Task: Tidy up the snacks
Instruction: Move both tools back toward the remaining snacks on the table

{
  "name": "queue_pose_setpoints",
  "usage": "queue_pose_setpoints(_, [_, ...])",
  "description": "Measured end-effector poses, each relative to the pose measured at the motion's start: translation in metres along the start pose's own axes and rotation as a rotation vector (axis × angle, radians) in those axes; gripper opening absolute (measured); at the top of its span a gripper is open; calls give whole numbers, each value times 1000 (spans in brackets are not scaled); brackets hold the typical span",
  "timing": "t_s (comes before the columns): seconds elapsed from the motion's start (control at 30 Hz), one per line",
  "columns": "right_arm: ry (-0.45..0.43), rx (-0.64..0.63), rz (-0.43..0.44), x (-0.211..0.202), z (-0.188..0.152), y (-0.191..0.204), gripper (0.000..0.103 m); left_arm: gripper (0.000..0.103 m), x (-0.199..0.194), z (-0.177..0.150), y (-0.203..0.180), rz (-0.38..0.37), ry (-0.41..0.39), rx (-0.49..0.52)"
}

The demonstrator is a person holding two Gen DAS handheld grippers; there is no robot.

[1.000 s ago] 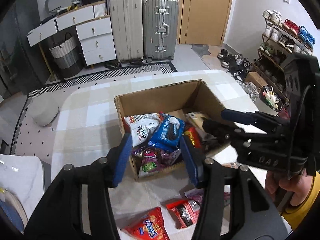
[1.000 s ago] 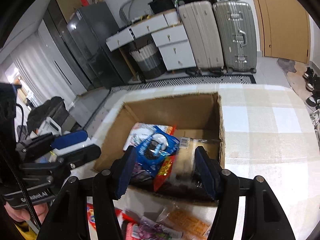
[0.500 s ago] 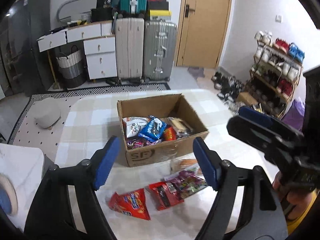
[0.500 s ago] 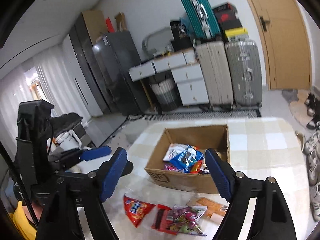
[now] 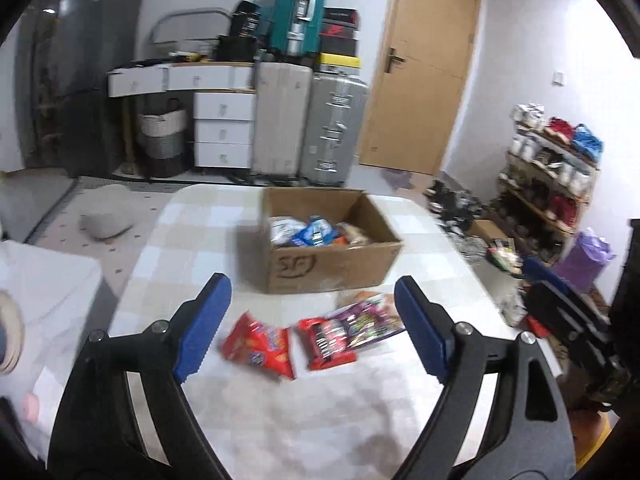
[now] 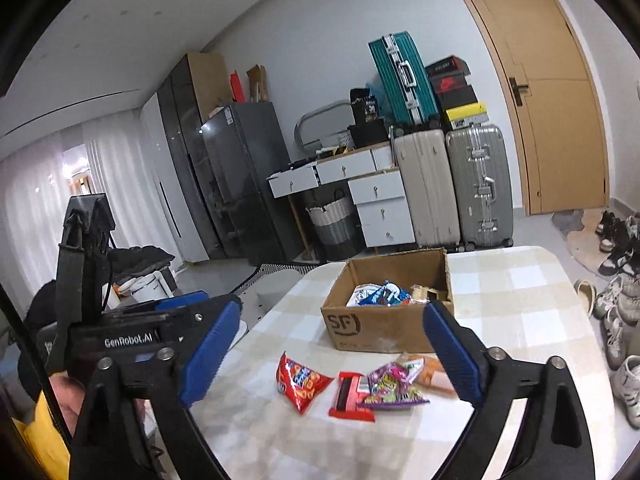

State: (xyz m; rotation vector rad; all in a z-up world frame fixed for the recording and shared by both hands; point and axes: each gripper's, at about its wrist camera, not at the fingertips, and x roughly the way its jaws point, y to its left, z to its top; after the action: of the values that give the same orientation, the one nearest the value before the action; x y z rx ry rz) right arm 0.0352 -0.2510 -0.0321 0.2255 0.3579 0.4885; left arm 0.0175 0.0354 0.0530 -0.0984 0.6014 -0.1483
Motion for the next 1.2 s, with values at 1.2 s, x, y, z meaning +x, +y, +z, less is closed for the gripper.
queue_pose_setpoints(1.2, [59, 43, 5, 12, -87, -25, 102, 102, 99, -84, 39, 37, 173, -76])
